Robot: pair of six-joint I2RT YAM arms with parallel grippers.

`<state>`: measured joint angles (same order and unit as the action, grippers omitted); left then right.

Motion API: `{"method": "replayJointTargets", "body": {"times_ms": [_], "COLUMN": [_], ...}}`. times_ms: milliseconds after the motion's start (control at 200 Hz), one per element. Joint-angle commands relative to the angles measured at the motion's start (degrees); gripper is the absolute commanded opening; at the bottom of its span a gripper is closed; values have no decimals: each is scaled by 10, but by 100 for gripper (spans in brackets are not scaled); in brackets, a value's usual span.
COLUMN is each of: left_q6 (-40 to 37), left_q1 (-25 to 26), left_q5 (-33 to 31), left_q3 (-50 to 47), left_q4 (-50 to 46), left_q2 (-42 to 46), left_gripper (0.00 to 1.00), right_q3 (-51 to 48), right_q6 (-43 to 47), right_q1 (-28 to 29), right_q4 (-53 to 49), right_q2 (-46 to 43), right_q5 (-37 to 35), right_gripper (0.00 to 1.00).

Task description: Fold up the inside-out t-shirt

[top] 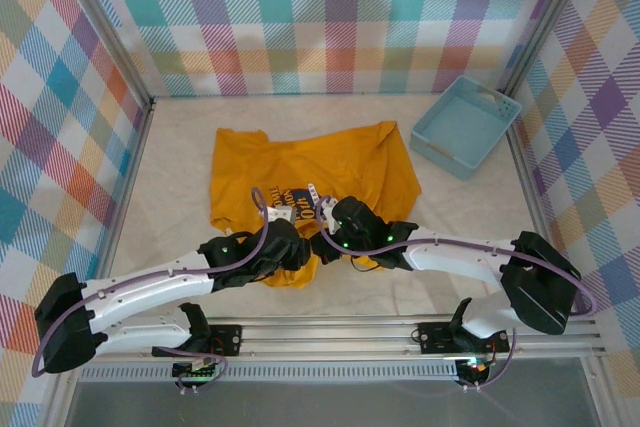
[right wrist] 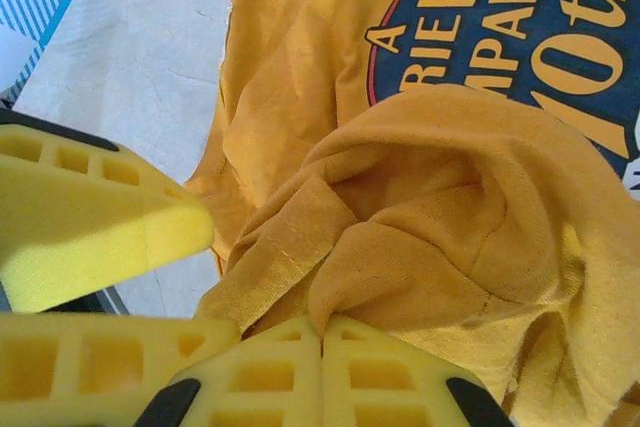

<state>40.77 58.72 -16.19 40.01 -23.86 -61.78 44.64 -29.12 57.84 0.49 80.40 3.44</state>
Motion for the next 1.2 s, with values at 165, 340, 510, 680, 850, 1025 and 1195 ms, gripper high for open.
{"method": "replayJointTargets", "body": {"times_ms": [165, 340, 510, 680, 850, 1025, 1195], "left_q6": [11, 3, 0, 14, 15, 32, 49], "left_q1": [-39, -41, -41, -41, -41, -41, -41], "left_q5": [-16, 3, 16, 16, 43, 17, 49], "left_q3": [26, 37, 33, 26, -11, -85, -133], "left_q4": [12, 26, 32, 10, 5, -53, -66], "left_q2": [-55, -91, -91, -54, 71, 202, 262], "left_gripper": [37, 24, 4, 0, 0, 0, 0], "right_q3": [-18, -26, -23, -10, -12, -53, -32], "right_q6": [18, 16, 10, -15, -91, -137, -91], "right_q1": [18, 20, 19, 16, -30, -64, -57], "right_q4": [31, 30, 15, -12, -9, 33, -33], "right_q2": [-21, -28, -25, -10, 17, 42, 27], "right_q5": [20, 14, -8, -39, 17, 67, 21], "right_gripper": [0, 0, 0, 0, 0, 1, 14]}}
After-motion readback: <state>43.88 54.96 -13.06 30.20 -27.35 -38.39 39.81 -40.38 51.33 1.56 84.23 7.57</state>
